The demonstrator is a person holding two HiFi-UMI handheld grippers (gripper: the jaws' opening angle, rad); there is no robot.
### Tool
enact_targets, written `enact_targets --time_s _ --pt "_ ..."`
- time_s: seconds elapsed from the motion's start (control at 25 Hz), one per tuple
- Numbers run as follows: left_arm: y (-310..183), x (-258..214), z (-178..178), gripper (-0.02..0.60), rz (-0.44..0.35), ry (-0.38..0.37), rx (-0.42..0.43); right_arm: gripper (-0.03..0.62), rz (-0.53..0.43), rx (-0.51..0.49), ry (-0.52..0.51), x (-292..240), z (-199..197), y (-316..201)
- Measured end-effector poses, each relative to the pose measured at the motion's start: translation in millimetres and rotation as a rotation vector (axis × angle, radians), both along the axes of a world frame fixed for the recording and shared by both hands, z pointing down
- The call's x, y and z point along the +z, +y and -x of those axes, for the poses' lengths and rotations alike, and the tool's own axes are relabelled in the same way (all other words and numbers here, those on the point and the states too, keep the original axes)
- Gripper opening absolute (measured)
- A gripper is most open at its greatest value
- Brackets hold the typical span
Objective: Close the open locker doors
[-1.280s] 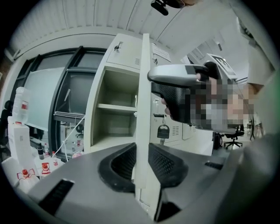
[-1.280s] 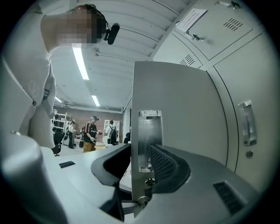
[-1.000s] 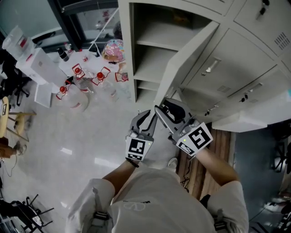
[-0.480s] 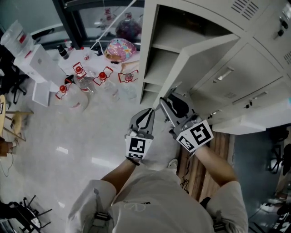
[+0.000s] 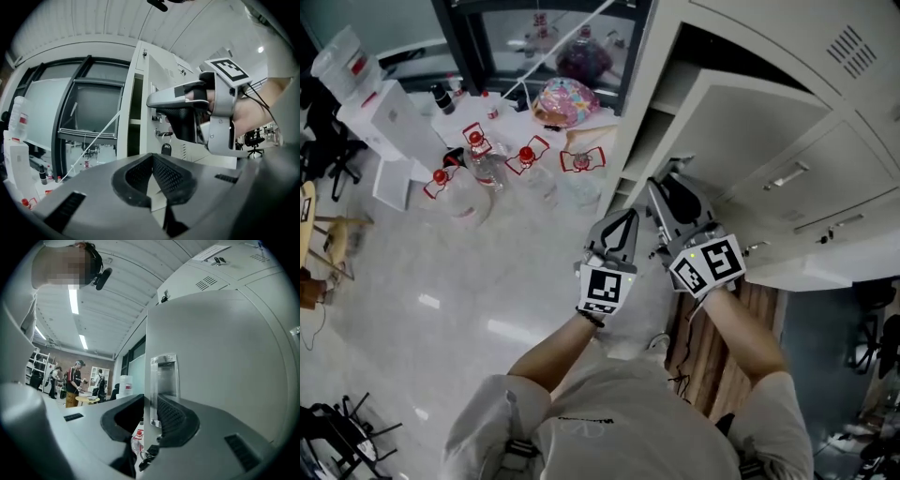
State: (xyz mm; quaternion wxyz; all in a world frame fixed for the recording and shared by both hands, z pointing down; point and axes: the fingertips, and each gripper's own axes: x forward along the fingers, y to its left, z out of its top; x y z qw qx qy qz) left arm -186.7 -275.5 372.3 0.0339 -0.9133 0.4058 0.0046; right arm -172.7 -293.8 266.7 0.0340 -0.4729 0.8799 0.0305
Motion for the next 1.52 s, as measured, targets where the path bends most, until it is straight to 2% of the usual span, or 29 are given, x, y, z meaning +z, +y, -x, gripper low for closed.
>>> enact_targets --time_s 0.08,0.2,0.52,0.8,1.2,1.52 --pt "-15.5 -0.9 -4.7 0.005 -0.008 -0.004 -0.002 0.094 -0.002 0.013 -0.002 -0.3 -0.7 -11.4" --pt "-37.8 -2.6 -10.2 0.005 -0.016 -0.009 -0.006 0.049 0.007 0.035 -0.026 -1.2 -4.8 -28.0" --pt "-77.7 -2.5 -20.1 0.005 -0.037 -0.042 -0.015 0.044 0.006 0.073 -0.017 -1.6 -6.8 -58.7" --pt "-97.0 -3.2 -24.0 0.005 -0.049 -0.029 -0.020 0.040 0.004 0.124 -0.021 -1.4 -11.7 -76.7" --pt "-121.5 -2.6 -31.5 0.005 -0.027 -0.023 -0.026 0.037 0.012 0.183 -0.048 -2.5 -19.7 -99.6" --pt "-123.1 -5.4 -30.2 0.005 -0.030 -0.005 -0.039 0.039 0.022 0.203 -0.048 -1.4 -20.6 -98.7"
